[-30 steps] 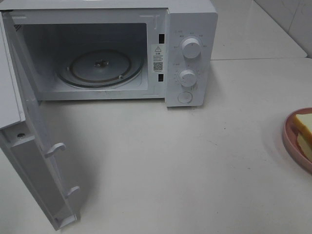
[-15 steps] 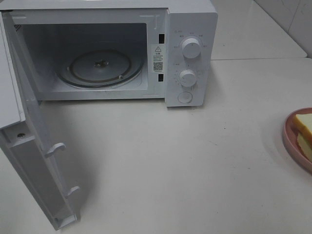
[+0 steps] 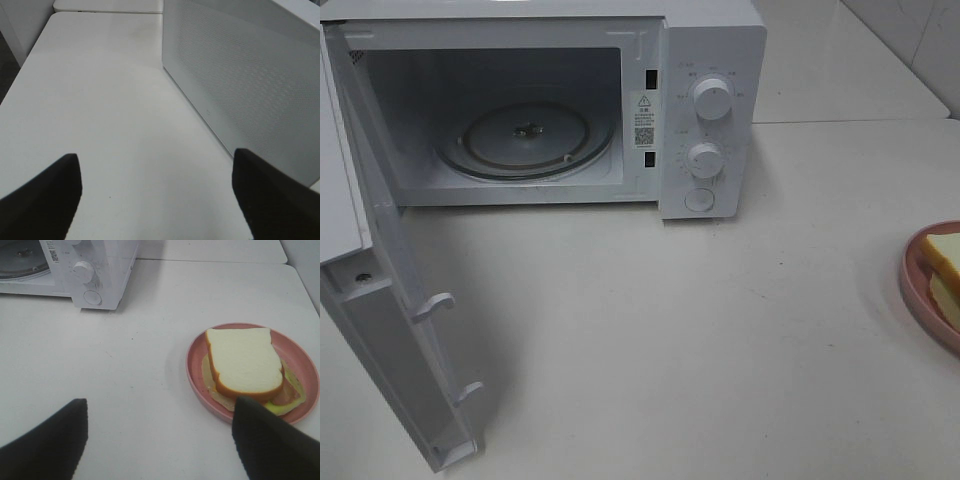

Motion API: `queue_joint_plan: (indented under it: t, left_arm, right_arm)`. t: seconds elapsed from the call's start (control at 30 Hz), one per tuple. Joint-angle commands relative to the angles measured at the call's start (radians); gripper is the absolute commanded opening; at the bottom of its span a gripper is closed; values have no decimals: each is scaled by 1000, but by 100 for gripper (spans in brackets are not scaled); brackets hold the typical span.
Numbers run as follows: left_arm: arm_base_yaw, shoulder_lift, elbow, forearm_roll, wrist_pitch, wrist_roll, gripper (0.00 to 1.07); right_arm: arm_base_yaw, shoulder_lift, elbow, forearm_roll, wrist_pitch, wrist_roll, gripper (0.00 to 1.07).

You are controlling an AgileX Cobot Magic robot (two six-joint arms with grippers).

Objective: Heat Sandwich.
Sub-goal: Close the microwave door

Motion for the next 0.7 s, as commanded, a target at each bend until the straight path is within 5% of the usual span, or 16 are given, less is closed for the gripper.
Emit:
queue_joint_plan:
  t: [0.03,0.7]
  left_arm:
    - [2,-14,3,0,-14,-6,78]
    - [2,-6,3,-1,-14,-6,78]
  right_arm:
    - [0,-26,-1,-8,2,-10,76]
    - [-68,-26,-1,-10,1,-8,76]
